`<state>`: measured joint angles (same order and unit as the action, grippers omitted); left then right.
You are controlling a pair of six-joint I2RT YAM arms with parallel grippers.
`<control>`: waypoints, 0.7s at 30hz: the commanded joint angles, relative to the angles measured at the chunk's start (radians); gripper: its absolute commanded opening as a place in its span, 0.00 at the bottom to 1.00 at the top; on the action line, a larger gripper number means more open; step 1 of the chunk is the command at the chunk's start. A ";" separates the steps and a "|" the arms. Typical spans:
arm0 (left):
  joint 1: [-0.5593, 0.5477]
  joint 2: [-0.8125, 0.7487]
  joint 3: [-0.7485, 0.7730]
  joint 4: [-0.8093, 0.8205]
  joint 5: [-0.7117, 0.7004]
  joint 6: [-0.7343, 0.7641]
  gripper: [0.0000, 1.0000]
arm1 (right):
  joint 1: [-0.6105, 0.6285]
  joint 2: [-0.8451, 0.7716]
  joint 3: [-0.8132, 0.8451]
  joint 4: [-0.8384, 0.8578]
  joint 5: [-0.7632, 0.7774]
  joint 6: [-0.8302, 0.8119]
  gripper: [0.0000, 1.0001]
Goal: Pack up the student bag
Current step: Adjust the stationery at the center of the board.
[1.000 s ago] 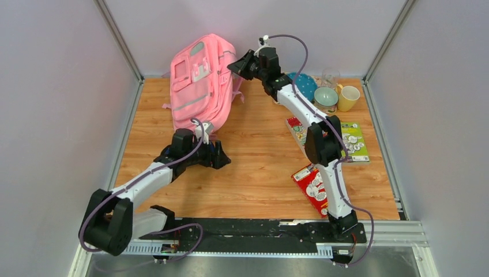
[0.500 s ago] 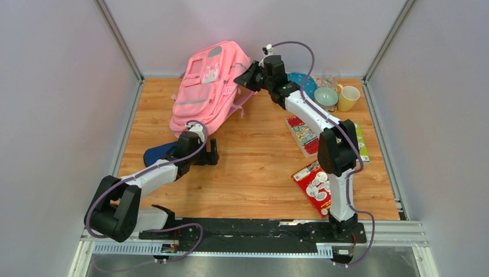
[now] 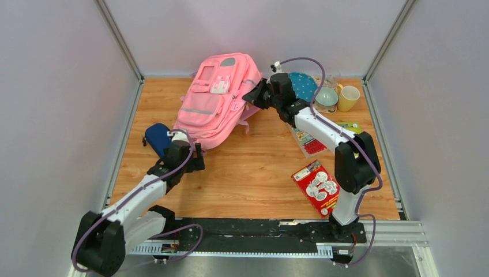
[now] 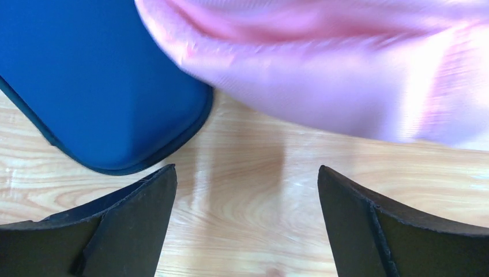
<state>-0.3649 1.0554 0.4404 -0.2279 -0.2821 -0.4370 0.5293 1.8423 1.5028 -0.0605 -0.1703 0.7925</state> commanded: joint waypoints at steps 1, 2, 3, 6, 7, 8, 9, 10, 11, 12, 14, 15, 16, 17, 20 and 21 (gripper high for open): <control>0.003 -0.205 -0.038 0.010 0.119 -0.088 0.99 | 0.046 -0.091 -0.079 0.146 0.002 0.039 0.00; 0.003 -0.274 -0.061 0.022 0.171 -0.094 0.99 | 0.060 -0.081 -0.088 0.146 0.003 0.045 0.00; 0.003 -0.300 -0.066 0.030 0.193 -0.112 0.99 | 0.066 -0.078 -0.107 0.143 0.003 0.056 0.00; 0.001 -0.336 -0.043 0.018 0.309 -0.135 0.98 | 0.092 -0.080 -0.160 0.149 0.052 0.115 0.00; 0.001 -0.334 -0.039 0.031 0.346 -0.144 0.97 | 0.098 -0.083 -0.202 0.181 0.072 0.126 0.00; 0.000 -0.328 -0.037 0.050 0.429 -0.155 0.97 | 0.112 -0.086 -0.222 0.186 0.086 0.137 0.00; -0.003 -0.324 -0.038 0.071 0.469 -0.179 0.96 | 0.118 -0.092 -0.239 0.186 0.106 0.146 0.00; -0.009 -0.319 -0.040 0.114 0.498 -0.195 0.95 | 0.126 -0.097 -0.274 0.206 0.132 0.163 0.00; -0.029 -0.308 -0.048 0.139 0.532 -0.210 0.95 | 0.136 -0.098 -0.289 0.220 0.135 0.171 0.00; -0.040 -0.301 -0.045 0.157 0.537 -0.210 0.95 | 0.141 -0.098 -0.299 0.228 0.134 0.180 0.00; -0.061 -0.264 -0.031 0.203 0.555 -0.184 0.95 | 0.150 -0.098 -0.322 0.235 0.130 0.200 0.00; -0.077 -0.249 -0.020 0.212 0.564 -0.177 0.95 | 0.155 -0.100 -0.331 0.235 0.132 0.203 0.00; -0.084 -0.230 0.000 0.223 0.577 -0.166 0.95 | 0.159 -0.104 -0.338 0.244 0.129 0.208 0.00; -0.094 -0.197 0.010 0.249 0.602 -0.142 0.95 | 0.167 -0.107 -0.351 0.249 0.124 0.209 0.00; -0.161 -0.131 0.047 0.262 0.575 -0.094 0.94 | 0.175 -0.118 -0.366 0.268 0.075 0.211 0.00; -0.178 -0.117 0.055 0.257 0.560 -0.089 0.93 | 0.179 -0.118 -0.368 0.268 0.066 0.214 0.00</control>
<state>-0.4854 0.8841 0.4229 -0.0559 0.2546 -0.5861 0.6807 1.7962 1.1370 0.0868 -0.0338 0.9714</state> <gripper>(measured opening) 0.945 0.099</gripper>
